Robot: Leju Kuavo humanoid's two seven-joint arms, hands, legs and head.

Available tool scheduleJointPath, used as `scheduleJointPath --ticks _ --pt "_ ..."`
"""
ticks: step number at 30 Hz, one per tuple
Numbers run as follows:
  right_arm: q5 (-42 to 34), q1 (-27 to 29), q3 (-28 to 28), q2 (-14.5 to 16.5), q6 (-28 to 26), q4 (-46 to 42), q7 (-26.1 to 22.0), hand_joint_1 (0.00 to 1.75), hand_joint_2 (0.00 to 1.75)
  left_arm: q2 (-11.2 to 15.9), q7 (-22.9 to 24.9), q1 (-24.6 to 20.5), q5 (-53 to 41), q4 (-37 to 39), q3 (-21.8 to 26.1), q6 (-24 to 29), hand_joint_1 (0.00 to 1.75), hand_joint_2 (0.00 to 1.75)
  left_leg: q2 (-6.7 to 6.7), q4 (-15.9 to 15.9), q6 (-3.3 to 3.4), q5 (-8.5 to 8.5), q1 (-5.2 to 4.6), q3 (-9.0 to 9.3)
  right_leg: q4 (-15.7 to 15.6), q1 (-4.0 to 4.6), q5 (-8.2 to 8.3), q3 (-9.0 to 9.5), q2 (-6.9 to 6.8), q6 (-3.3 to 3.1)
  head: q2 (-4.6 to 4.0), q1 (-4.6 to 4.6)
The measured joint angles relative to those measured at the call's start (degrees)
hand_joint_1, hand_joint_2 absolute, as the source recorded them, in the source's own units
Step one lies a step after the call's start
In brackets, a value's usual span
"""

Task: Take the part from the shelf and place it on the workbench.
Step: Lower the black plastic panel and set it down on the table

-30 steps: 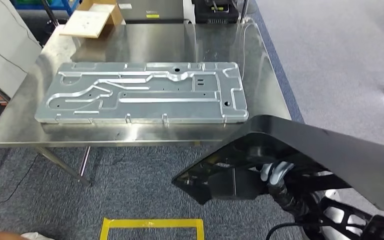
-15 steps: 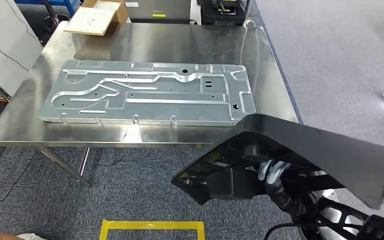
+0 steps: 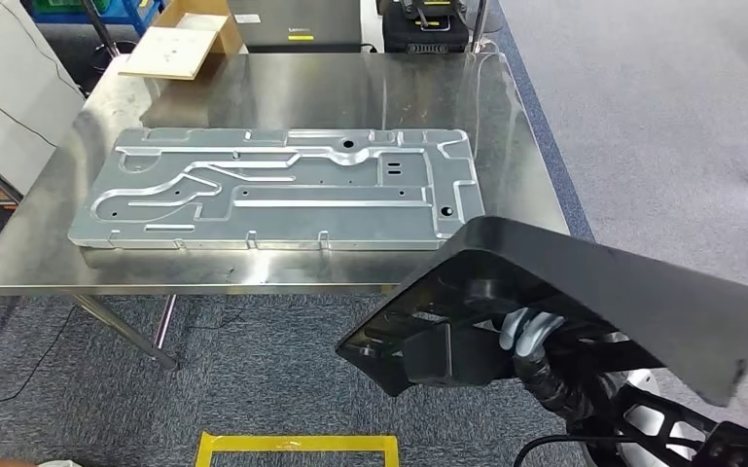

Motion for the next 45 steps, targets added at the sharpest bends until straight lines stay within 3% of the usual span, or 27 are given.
scheduleJointPath --ticks 2,3,4,5,7,9,12,14,17,18,19,20,23,24,26,29,30,32,33,34,35,37,39,40,43,45 --pt "0.0 -0.1 0.1 0.1 0.0 0.0 0.0 1.75 1.75 0.1 0.0 0.1 0.0 0.0 0.0 0.0 0.0 1.75 0.0 8.2 -0.18 -3.7 0.03 -3.85 0.2 0.2 -0.1 -0.13 -0.02 -0.27 0.0 0.0" --pt "0.0 0.0 0.2 0.1 -0.1 0.0 0.0 1.75 1.75 0.1 0.0 0.1 0.0 0.0 0.0 0.0 0.0 1.75 0.0 10.7 -0.28 -4.35 0.02 -5.13 0.3 0.29 -0.15 -0.17 0.0 -0.3 0.0 0.0" --pt "0.0 0.0 0.2 0.1 -0.1 0.0 0.0 1.75 1.75 0.1 0.0 0.2 0.0 0.0 0.0 0.0 0.0 1.75 0.01 11.1 -0.35 -3.81 0.02 -5.35 0.3 0.36 -0.19 -0.15 0.03 -0.28 0.0 0.0" --pt "0.0 0.0 0.3 0.1 -0.1 0.0 0.0 1.75 1.75 0.1 0.0 0.2 0.0 0.0 0.0 0.0 0.0 1.75 0.02 8.9 -0.38 -2.11 0.03 -4.31 0.4 0.38 -0.25 -0.1 0.07 -0.2 0.0 0.0" --pt "0.0 0.0 0.4 0.1 -0.1 0.0 0.0 1.75 1.75 0.2 0.0 0.1 0.0 0.0 0.0 0.0 0.0 1.75 0.08 0.3 -0.33 1.95 0.05 -0.03 0.8 0.48 -0.55 0.02 0.17 0.15 0.0 0.0" --pt "0.0 -0.1 0.4 0.1 -0.1 0.0 0.0 1.75 1.75 0.3 -0.1 0.0 0.0 0.0 0.0 0.0 0.0 1.75 0.06 -5.2 0.12 3.64 0.02 2.66 1.4 0.71 -0.83 -0.16 0.3 0.58 0.0 0.01" --pt "0.0 -0.1 0.4 0.1 -0.1 0.0 0.0 1.75 1.75 0.3 -0.1 0.1 0.0 0.0 0.0 0.0 0.0 1.75 0.02 -5.7 1.01 3.71 -0.05 2.74 2.0 0.74 -1.1 -0.55 0.39 1.04 0.0 0.0" --pt "-0.1 -0.1 0.4 0.1 -0.1 0.0 0.0 1.75 1.75 0.3 -0.1 0.1 0.0 0.0 0.0 0.0 0.0 1.75 0.07 -5.8 1.59 3.86 0.18 2.75 4.7 0.48 -2.92 -1.63 0.42 1.78 0.0 0.01" --pt "-0.1 -0.1 0.4 0.1 -0.1 0.0 0.0 1.75 1.75 0.4 -0.2 0.1 0.0 0.0 0.0 -0.2 0.0 1.75 0.11 -5.8 2.0 3.86 0.29 2.66 16.1 -0.42 -8.52 -7.05 0.41 3.07 0.0 0.02" --pt "-0.1 0.0 0.4 0.1 -0.1 0.0 0.0 1.75 1.75 0.4 -0.3 0.1 0.0 0.0 0.0 -0.2 0.0 1.75 0.12 -5.7 1.99 3.81 0.29 2.66 19.1 -0.69 -9.35 -8.63 0.41 3.28 0.0 0.03" --pt "-0.2 0.0 0.4 0.1 -0.1 0.0 0.0 1.75 1.75 0.4 -0.3 0.1 0.0 0.0 0.0 -0.2 0.0 1.75 0.1 -5.7 1.96 3.75 0.29 2.71 20.1 -0.86 -9.01 -9.26 0.4 3.35 0.0 0.03" --pt "-0.2 0.0 0.4 0.1 -0.1 0.0 0.0 1.75 1.75 0.4 -0.3 0.1 0.0 0.0 0.0 -0.2 0.0 1.75 0.07 -5.7 1.91 3.67 0.29 2.85 18.6 -0.96 -7.51 -8.66 0.4 3.28 0.0 0.03" --pt "-0.2 -0.1 0.4 0.1 -0.1 0.0 0.0 1.75 1.75 0.2 -0.4 0.1 0.0 0.0 0.0 -0.2 0.0 1.75 -0.05 -5.9 1.57 3.37 0.34 3.49 6.1 -0.53 -1.47 -2.78 0.42 2.09 0.0 0.03" --pt "-0.3 -0.1 0.4 0.1 -0.1 0.0 0.0 1.75 1.75 0.2 -0.4 0.0 0.0 0.0 0.0 -0.2 0.0 1.75 -0.06 -6.0 1.31 3.31 0.41 3.56 3.4 -0.24 -0.68 -1.52 0.42 1.62 0.0 0.02" --pt "-0.3 -0.2 0.4 0.1 -0.1 0.0 0.0 1.75 1.75 0.0 -0.4 0.0 0.0 0.0 0.0 -0.2 0.0 1.75 -0.07 -6.6 0.61 3.38 0.53 3.76 1.6 0.21 -0.66 -0.76 0.44 0.94 0.0 -0.01" --pt "-0.3 -0.2 0.4 0.1 -0.1 -0.1 0.0 1.75 1.75 0.0 -0.4 0.0 0.0 0.0 0.0 -0.3 0.0 1.75 0.05 -5.8 -0.16 2.4 0.5 3.77 -0.4 -0.14 0.01 0.49 0.31 0.38 0.0 -0.07" --pt "-0.3 -0.2 0.4 0.1 0.0 -0.2 0.0 1.75 1.75 0.0 -0.4 0.0 -0.1 0.0 0.0 -0.3 0.0 1.75 0.08 -3.2 -0.24 0.89 0.45 2.67 -1.0 -0.28 0.17 0.94 0.22 0.29 0.0 -0.09" --pt "-0.3 -0.1 0.4 0.1 0.0 -0.2 0.0 1.75 1.75 0.0 -0.4 0.0 -0.1 0.0 0.0 -0.4 0.0 1.75 0.09 5.1 -0.39 -3.01 0.44 -1.4 -1.1 -0.19 0.01 1.25 0.1 0.14 0.0 -0.14" --pt "-0.3 -0.1 0.4 0.0 0.0 -0.2 0.0 1.75 1.75 0.0 -0.4 0.1 0.0 0.0 0.0 -0.4 0.0 1.75 0.09 8.9 -0.54 -4.23 0.44 -3.39 -1.1 -0.13 -0.12 1.34 0.1 0.09 0.0 -0.15" --pt "-0.3 0.0 0.4 0.0 0.0 -0.1 0.0 1.75 1.75 0.0 -0.4 0.2 0.0 0.0 0.0 -0.4 0.0 1.75 0.1 10.7 -0.69 -4.26 0.45 -4.51 -1.0 -0.14 -0.27 1.44 0.12 0.11 0.0 -0.16" --pt "-0.3 0.1 0.4 0.0 0.0 -0.1 0.0 1.75 1.75 0.0 -0.4 0.2 0.0 0.0 0.0 -0.4 0.0 1.75 0.11 10.0 -0.84 -3.08 0.5 -4.43 -0.9 -0.22 -0.44 1.59 0.16 0.23 0.0 -0.16" --pt "-0.3 0.1 0.4 0.0 0.0 -0.1 0.0 1.75 1.75 0.1 -0.4 0.2 0.0 0.0 0.0 -0.4 0.0 1.75 0.17 2.4 -1.16 1.39 0.72 -1.01 -0.3 -0.49 -0.99 1.94 0.26 0.82 0.0 -0.16" --pt "-0.3 0.1 0.4 0.0 0.0 -0.1 0.0 1.75 1.75 0.2 -0.4 0.1 0.0 0.0 0.0 -0.4 0.0 1.75 0.02 -4.7 -0.99 3.95 0.9 2.38 0.4 -0.39 -1.78 2.02 0.4 1.55 0.0 -0.14" --pt "-0.3 0.0 0.4 0.0 0.0 -0.2 0.0 1.75 1.75 0.2 -0.4 0.1 0.0 0.0 0.0 -0.4 0.0 1.75 -0.08 -6.0 -0.65 4.13 0.9 3.02 0.6 -0.25 -2.04 1.97 0.47 1.78 0.0 -0.1" --pt "-0.3 0.0 0.4 0.0 0.0 -0.2 0.0 1.75 1.75 0.1 -0.4 0.1 0.0 0.0 0.0 -0.4 0.0 1.75 -0.2 -5.8 0.6 3.91 0.84 2.91 1.4 -0.32 -2.56 1.68 0.56 2.21 0.0 -0.03" --pt "-0.3 0.0 0.4 0.0 0.0 -0.2 0.0 1.75 1.75 0.1 -0.4 0.1 0.0 0.0 0.0 -0.4 0.0 1.75 -0.16 -5.8 1.13 3.92 0.89 2.88 5.2 -0.65 -4.87 0.03 0.49 2.83 0.0 -0.01"
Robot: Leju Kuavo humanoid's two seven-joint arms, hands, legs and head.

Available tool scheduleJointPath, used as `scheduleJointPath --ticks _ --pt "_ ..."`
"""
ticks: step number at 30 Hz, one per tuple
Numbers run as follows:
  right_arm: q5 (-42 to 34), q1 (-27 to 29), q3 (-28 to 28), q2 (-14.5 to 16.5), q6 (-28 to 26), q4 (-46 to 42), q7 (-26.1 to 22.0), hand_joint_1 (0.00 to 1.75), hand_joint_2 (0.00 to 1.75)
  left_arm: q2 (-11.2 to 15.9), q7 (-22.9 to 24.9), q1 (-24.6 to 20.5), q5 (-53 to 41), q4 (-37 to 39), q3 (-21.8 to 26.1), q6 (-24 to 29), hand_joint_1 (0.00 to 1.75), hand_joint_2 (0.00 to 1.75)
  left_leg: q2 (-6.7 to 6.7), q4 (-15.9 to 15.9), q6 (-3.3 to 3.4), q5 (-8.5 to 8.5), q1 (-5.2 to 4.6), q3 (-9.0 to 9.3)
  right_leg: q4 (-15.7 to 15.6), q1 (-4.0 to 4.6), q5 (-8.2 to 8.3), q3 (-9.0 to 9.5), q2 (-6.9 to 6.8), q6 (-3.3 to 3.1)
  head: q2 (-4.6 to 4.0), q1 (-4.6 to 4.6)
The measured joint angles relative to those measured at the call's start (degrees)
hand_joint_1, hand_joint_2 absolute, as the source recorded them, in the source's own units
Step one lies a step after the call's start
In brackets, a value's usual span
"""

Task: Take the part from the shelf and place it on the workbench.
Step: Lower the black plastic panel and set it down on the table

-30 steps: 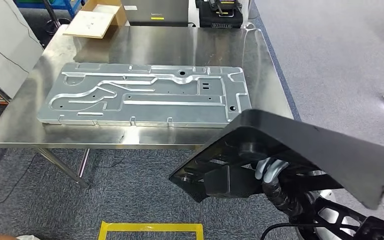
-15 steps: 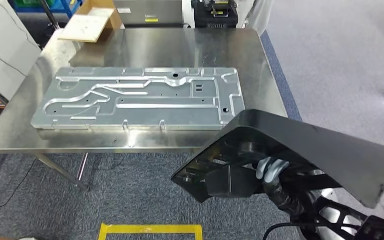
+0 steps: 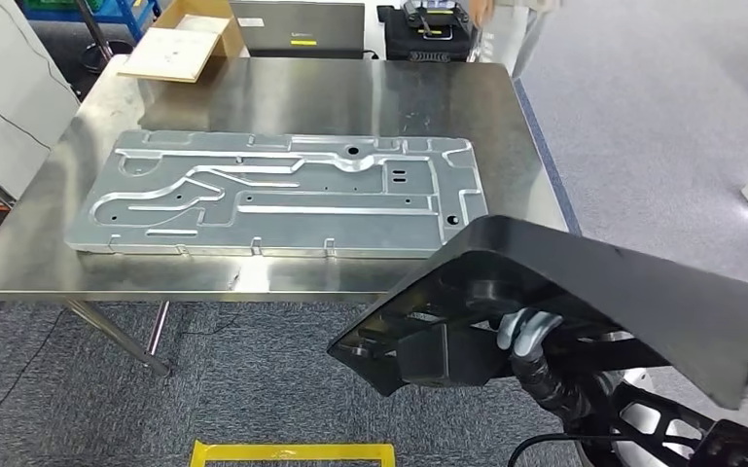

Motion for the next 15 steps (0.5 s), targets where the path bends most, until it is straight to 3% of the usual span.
scheduleJointPath --ticks 3,4,5,7,9,11,12,14,15 --pt "0.0 0.1 0.0 0.0 0.0 0.0 0.0 1.75 1.75 0.0 0.0 0.0 0.0 0.0 0.0 0.0 0.0 1.75 0.05 0.1 0.35 -0.13 -0.33 -0.06 11.8 -0.36 -5.17 -6.2 -0.08 0.63 0.0 -0.01" --pt "0.0 0.1 0.0 0.0 0.0 0.0 0.0 1.75 1.75 0.0 0.0 0.1 0.0 0.0 0.0 0.0 0.0 1.75 0.05 0.1 0.43 -0.24 -0.47 0.01 14.0 -0.36 -5.41 -7.67 -0.08 0.55 0.0 -0.01" --pt "0.0 0.2 0.0 0.0 0.0 0.0 0.0 1.75 1.75 0.0 0.0 0.1 0.0 0.0 0.0 0.0 0.0 1.75 0.03 0.1 0.49 -0.38 -0.63 0.18 14.0 -0.27 -4.38 -8.07 -0.07 0.28 0.0 -0.01" --pt "0.0 0.2 0.0 0.0 0.1 0.0 0.0 1.75 1.75 0.0 0.0 0.0 0.0 0.0 0.0 0.0 0.0 1.75 -0.06 -0.1 0.55 -0.73 -0.97 0.89 7.4 0.29 0.5 -5.64 -0.01 -1.06 0.0 0.0" --pt "-0.1 0.1 0.0 0.0 0.1 0.0 0.0 1.75 1.75 -0.2 0.0 0.0 0.0 0.0 0.0 -0.1 0.0 1.75 -0.14 -0.4 0.42 -1.02 -1.12 1.61 -0.4 1.16 4.2 -2.34 -0.01 -2.99 0.0 0.0" --pt "-0.1 0.1 0.0 0.0 0.2 0.0 0.0 1.75 1.75 -0.4 0.0 0.0 0.0 0.0 0.0 -0.2 0.0 1.75 -0.13 -0.7 -0.01 -1.19 -1.0 1.85 -3.1 1.78 4.7 -1.26 -0.07 -4.12 0.0 0.01" --pt "-0.1 0.0 0.0 0.0 0.2 0.0 0.0 1.75 1.75 -0.3 -0.1 -0.1 0.0 0.0 0.0 -0.2 0.0 1.75 -0.11 -1.1 -0.29 -1.2 -1.03 2.01 -3.6 1.85 4.72 -1.07 -0.09 -4.3 0.0 0.03" --pt "-0.1 0.1 0.0 0.0 0.2 -0.1 0.0 1.75 1.75 -0.2 -0.1 -0.1 0.0 0.0 0.0 -0.2 0.0 1.75 0.05 -0.9 -0.68 -1.83 -1.17 2.28 -5.2 1.39 5.09 0.02 -0.19 -4.21 0.0 0.02" --pt "-0.1 0.0 0.0 0.0 0.1 -0.1 0.0 1.75 1.75 -0.2 -0.1 -0.1 0.0 0.0 0.0 -0.2 0.0 1.75 0.09 0.8 -0.82 -2.91 -1.24 1.61 -6.0 1.14 5.28 0.58 -0.29 -4.09 0.0 0.01"
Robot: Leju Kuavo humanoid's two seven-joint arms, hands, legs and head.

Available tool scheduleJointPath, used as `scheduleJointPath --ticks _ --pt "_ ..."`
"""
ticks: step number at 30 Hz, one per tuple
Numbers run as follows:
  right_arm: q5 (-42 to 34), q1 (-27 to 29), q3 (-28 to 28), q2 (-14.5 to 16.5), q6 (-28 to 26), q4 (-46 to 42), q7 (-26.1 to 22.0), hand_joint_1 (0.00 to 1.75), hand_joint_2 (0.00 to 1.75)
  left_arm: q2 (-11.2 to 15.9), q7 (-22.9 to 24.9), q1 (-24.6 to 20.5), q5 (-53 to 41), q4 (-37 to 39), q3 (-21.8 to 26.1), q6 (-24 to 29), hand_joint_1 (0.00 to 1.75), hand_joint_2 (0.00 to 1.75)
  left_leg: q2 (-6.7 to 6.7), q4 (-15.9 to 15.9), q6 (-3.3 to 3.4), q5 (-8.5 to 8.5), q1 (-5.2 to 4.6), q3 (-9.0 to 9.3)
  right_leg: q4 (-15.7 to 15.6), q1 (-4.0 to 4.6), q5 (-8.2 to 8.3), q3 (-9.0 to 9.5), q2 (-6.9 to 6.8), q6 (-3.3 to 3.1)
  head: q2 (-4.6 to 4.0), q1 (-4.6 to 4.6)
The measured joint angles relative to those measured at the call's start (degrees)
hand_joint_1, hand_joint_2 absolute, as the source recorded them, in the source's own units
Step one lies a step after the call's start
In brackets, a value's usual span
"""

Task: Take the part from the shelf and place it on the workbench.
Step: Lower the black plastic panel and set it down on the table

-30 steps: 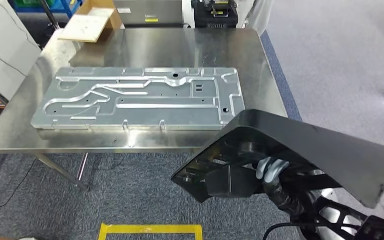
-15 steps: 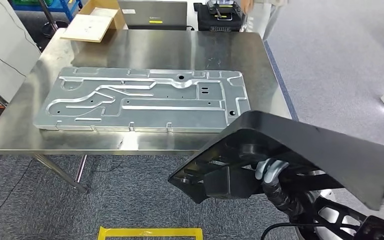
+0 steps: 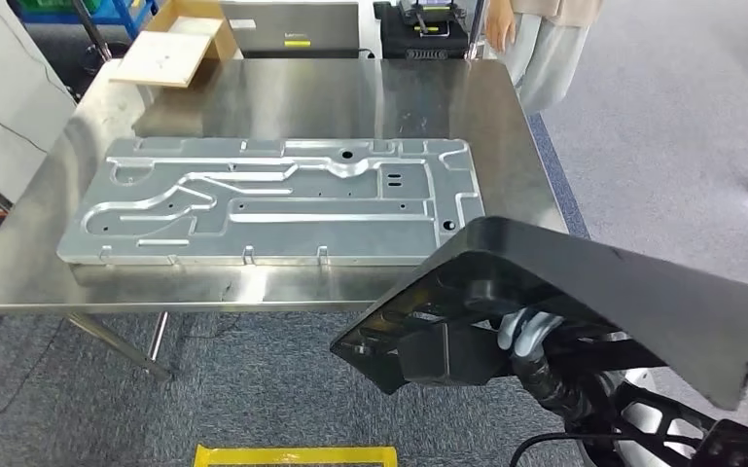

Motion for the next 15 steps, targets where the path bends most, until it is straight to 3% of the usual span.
scheduleJointPath --ticks 1,3,4,5,6,8,9,11,13,15 --pt "0.0 -0.1 0.0 0.0 -0.2 0.0 0.0 1.75 1.75 0.0 0.0 0.0 0.0 0.0 0.0 0.0 0.0 1.75 0.03 3.0 -0.1 -1.61 0.02 -1.4 -0.4 -0.2 0.09 0.44 -0.11 0.17 0.0 -0.01" --pt "0.5 -0.2 -0.2 0.0 -1.2 0.0 0.1 1.75 1.75 0.1 -0.1 0.1 0.0 0.0 0.0 -0.1 0.0 1.75 0.04 11.4 -0.48 -5.03 0.12 -5.9 -0.2 -0.06 -0.24 0.62 -0.17 0.2 0.0 -0.02" --pt "1.0 -0.2 -0.5 0.0 -2.1 0.1 0.4 1.75 1.75 0.1 -0.2 0.1 0.0 0.0 0.0 -0.1 0.0 1.75 0.04 14.2 -0.73 -5.53 0.19 -7.66 0.0 -0.05 -0.51 0.65 -0.15 0.28 0.0 -0.02" --pt "1.7 -0.3 -1.0 -0.1 -3.2 0.3 0.8 1.75 1.75 0.1 -0.3 0.2 0.0 0.0 0.0 -0.2 0.0 1.75 0.06 15.0 -0.97 -4.86 0.28 -8.49 0.3 -0.08 -0.8 0.72 -0.12 0.42 0.0 -0.02" --pt "2.6 -0.6 -1.9 -0.3 -4.5 0.6 1.4 1.75 1.75 0.1 -0.3 0.3 -0.1 0.0 0.0 -0.2 0.0 1.75 0.09 13.3 -1.18 -3.07 0.42 -8.11 0.5 -0.14 -1.11 0.84 -0.09 0.62 0.0 -0.03" --pt "4.6 -2.0 -4.3 -0.9 -7.2 2.0 3.0 1.75 1.75 0.2 -0.3 0.2 -0.2 0.0 0.0 -0.4 0.0 1.75 0.26 5.5 -1.47 1.35 0.69 -4.91 1.1 -0.21 -1.77 1.19 -0.07 1.28 0.0 -0.03" --pt "5.4 -2.9 -5.7 -1.4 -8.2 3.1 3.7 1.75 1.75 0.2 -0.3 0.1 -0.3 0.0 0.0 -0.5 0.0 1.75 0.21 2.2 -1.31 2.73 0.77 -3.46 1.4 -0.16 -2.12 1.21 -0.01 1.64 0.0 -0.02" --pt "6.3 -4.5 -8.1 -2.5 -9.2 5.0 4.4 1.75 1.75 0.2 -0.3 0.0 -0.5 0.0 0.0 -0.5 0.0 1.75 0.04 -0.6 -0.56 3.45 0.72 -2.3 1.9 0.04 -2.53 1.04 0.06 2.21 0.0 -0.02" --pt "6.6 -5.4 -9.7 -3.2 -9.4 6.3 4.5 1.75 1.75 0.2 -0.4 0.1 -0.6 0.0 0.0 -0.6 0.0 1.75 -0.07 -0.6 0.34 3.62 0.73 -2.44 2.1 -0.04 -2.65 0.84 0.1 2.53 0.0 -0.02" --pt "6.7 -5.9 -10.5 -3.7 -9.3 7.1 4.5 1.75 1.75 0.2 -0.4 0.1 -0.6 0.0 0.0 -0.6 0.0 1.75 -0.04 -0.6 0.93 3.78 0.9 -2.55 4.5 -0.33 -4.25 -0.12 0.15 3.2 0.0 0.03"
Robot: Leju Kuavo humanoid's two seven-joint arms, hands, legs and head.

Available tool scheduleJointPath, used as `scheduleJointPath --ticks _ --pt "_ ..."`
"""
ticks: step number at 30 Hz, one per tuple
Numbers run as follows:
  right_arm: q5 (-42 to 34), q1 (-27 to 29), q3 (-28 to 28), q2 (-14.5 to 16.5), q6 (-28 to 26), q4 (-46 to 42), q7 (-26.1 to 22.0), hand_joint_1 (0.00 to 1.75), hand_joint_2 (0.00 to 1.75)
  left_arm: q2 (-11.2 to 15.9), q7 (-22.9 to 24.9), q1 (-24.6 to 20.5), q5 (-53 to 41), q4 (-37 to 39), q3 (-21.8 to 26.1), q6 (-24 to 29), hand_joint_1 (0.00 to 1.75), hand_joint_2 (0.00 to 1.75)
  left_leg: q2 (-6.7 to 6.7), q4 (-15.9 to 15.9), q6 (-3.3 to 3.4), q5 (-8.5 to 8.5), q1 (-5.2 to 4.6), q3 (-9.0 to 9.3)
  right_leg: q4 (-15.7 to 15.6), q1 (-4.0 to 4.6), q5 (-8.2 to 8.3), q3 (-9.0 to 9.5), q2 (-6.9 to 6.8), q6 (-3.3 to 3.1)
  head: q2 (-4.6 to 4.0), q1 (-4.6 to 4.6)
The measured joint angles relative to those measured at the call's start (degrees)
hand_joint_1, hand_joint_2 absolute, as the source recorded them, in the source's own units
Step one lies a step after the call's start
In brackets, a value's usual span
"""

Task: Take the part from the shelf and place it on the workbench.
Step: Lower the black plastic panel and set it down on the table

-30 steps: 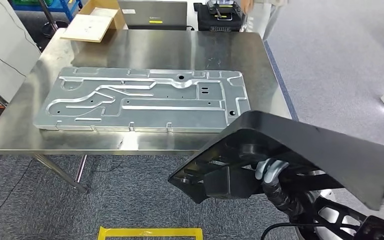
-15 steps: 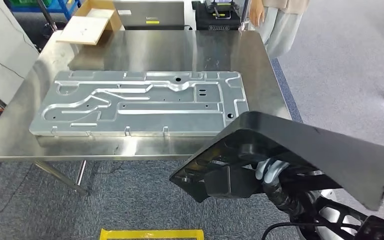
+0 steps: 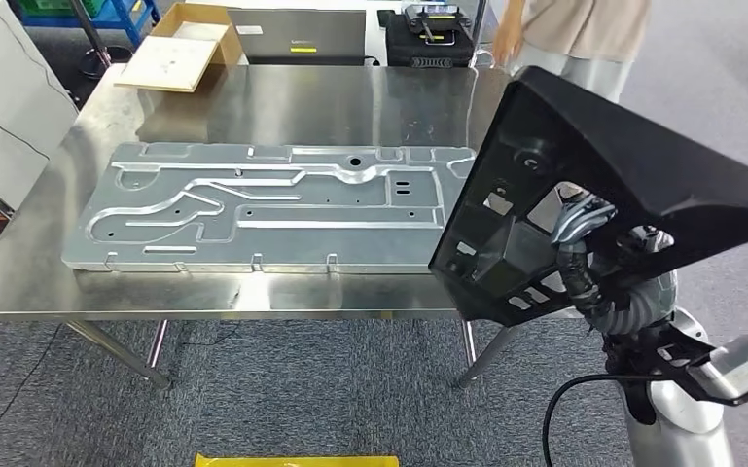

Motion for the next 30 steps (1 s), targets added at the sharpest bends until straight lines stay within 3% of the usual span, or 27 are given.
scheduleJointPath --ticks 3,4,5,6,8,10,13,15,16,18,19,20,21,22,24,25,27,30 --pt "0.1 -0.4 -0.8 -0.4 0.0 0.8 0.0 1.75 1.75 0.0 0.0 0.0 0.0 0.0 0.0 0.0 0.0 1.75 0.03 0.0 0.3 0.03 0.02 -0.27 11.3 -0.8 -5.8 -5.45 0.02 1.25 0.0 0.03" --pt "0.1 -0.4 -1.0 -0.4 0.0 1.0 0.0 1.75 1.75 0.0 0.0 0.0 0.0 0.0 0.0 0.0 0.0 1.75 0.03 0.1 0.31 0.0 0.0 -0.33 14.6 -1.03 -6.79 -7.21 0.01 1.45 0.0 0.03" --pt "0.2 -0.4 -1.1 -0.4 0.0 1.3 0.0 1.75 1.75 0.0 0.0 0.0 -0.1 0.0 0.0 0.0 0.0 1.75 0.01 0.1 0.3 -0.05 -0.01 -0.32 15.9 -1.2 -6.56 -8.08 0.01 1.52 0.0 0.04" --pt "0.4 -0.4 -1.3 -0.4 -0.1 1.5 0.1 1.75 1.75 0.0 0.0 0.0 -0.1 0.0 0.0 0.0 0.0 1.75 -0.01 0.1 0.26 -0.12 -0.01 -0.24 14.7 -1.29 -5.09 -7.78 0.02 1.47 0.0 0.03" --pt "2.9 -1.0 -1.6 -0.8 -1.6 2.0 1.1 1.75 1.75 0.0 -0.1 0.0 -0.2 0.0 0.0 -0.1 0.0 1.75 -0.08 0.1 0.09 -0.29 0.01 0.08 6.8 -1.29 -0.24 -4.53 0.06 1.03 0.0 0.04" --pt "8.4 -2.7 -1.9 -2.0 -4.8 3.7 3.2 1.75 1.75 0.0 -0.1 -0.1 -0.5 0.0 0.0 -0.3 0.0 1.75 -0.12 0.0 -0.24 -0.37 -0.06 0.1 -0.1 -0.91 2.6 -1.72 0.13 0.5 0.0 0.03" --pt "18.5 -7.1 -2.6 -5.1 -9.3 9.8 6.0 1.75 1.75 0.1 -0.2 -0.2 -1.1 0.0 0.0 -0.7 0.0 1.75 -0.12 -0.5 -1.13 -0.15 -0.13 0.04 -2.1 -0.57 3.05 -1.13 0.18 0.0 0.0 0.02" --pt "26.1 -10.7 -2.7 -7.0 -11.9 14.8 7.8 1.75 1.75 0.3 -0.2 -0.3 -1.6 0.0 -0.1 -0.9 0.0 1.75 -0.02 0.6 -1.59 -1.07 -0.18 -0.5 -3.2 -0.76 3.6 -0.75 0.02 -0.34 0.0 -0.01" --pt "29.6 -12.4 -2.6 -7.7 -13.2 16.9 8.7 1.75 1.75 0.4 -0.2 -0.5 -1.8 0.0 -0.1 -1.0 0.0 1.75 0.03 3.0 -1.64 -2.47 -0.23 -1.61 -3.6 -0.81 3.84 -0.58 -0.06 -0.52 0.0 -0.03" --pt "36.7 -15.1 -2.1 -8.8 -15.6 21.1 10.6 1.75 1.75 0.6 -0.2 -0.7 -2.2 0.0 -0.1 -1.0 0.0 1.75 0.07 10.7 -1.51 -6.16 -0.29 -5.4 -3.7 -0.57 3.87 -0.52 -0.23 -0.85 0.0 -0.05" --pt "39.7 -16.1 -1.6 -9.2 -16.4 23.0 11.5 1.75 1.75 0.7 -0.1 -0.7 -2.3 0.0 -0.1 -1.0 0.0 1.75 0.07 14.3 -1.47 -7.34 -0.33 -7.25 -3.7 -0.38 3.85 -0.48 -0.31 -0.97 0.0 -0.05" --pt "43.0 -17.2 -0.8 -9.7 -17.1 25.3 12.5 1.75 1.75 0.8 0.0 -0.6 -2.5 0.0 -0.2 -1.0 0.0 1.75 0.07 16.3 -1.45 -7.48 -0.38 -8.39 -3.6 -0.24 3.79 -0.47 -0.36 -1.07 0.0 -0.05" --pt "46.2 -18.8 0.2 -10.1 -17.4 27.7 13.4 1.75 1.75 0.8 0.1 -0.7 -2.7 0.0 -0.2 -1.0 0.0 1.75 0.08 16.1 -1.44 -6.48 -0.42 -8.53 -3.6 -0.14 3.72 -0.46 -0.37 -1.14 0.0 -0.05" --pt "49.9 -20.7 1.6 -10.4 -17.7 30.5 14.5 1.75 1.75 0.8 0.2 -0.8 -2.9 0.0 -0.3 -1.0 0.0 1.75 0.11 13.7 -1.4 -4.55 -0.41 -7.58 -3.4 -0.12 3.63 -0.42 -0.33 -1.13 0.0 -0.05" --pt "58.5 -25.4 5.3 -10.9 -17.8 37.0 16.5 1.75 1.75 0.9 0.6 -1.4 -3.4 0.0 -0.5 -1.0 0.0 1.75 0.35 5.7 -1.35 -0.44 -0.41 -4.08 -3.0 -0.01 3.3 -0.47 -0.16 -0.82 0.0 -0.05" --pt "62.7 -27.6 7.5 -11.2 -17.9 40.1 17.2 1.75 1.75 0.9 0.7 -1.7 -3.6 0.0 -0.7 -1.0 0.0 1.75 0.41 2.6 -1.18 0.66 -0.38 -2.73 -2.7 0.09 3.17 -0.59 -0.08 -0.6 0.0 -0.04" --pt "69.9 -31.4 12.2 -11.2 -17.9 46.3 18.2 1.75 1.75 0.8 1.0 -2.2 -4.0 0.0 -1.2 -1.0 0.0 1.75 0.36 0.1 -0.79 1.0 -0.45 -1.82 -2.3 0.31 3.04 -0.96 0.0 -0.27 0.0 -0.02" --pt "76.2 -36.6 18.8 -9.6 -17.9 55.0 19.4 1.75 1.75 0.8 1.4 -2.7 -4.6 0.0 -1.7 -1.0 0.0 1.75 0.2 0.2 -0.11 1.14 -0.22 -1.99 -0.7 0.04 2.06 -1.79 0.05 0.28 0.0 0.0"
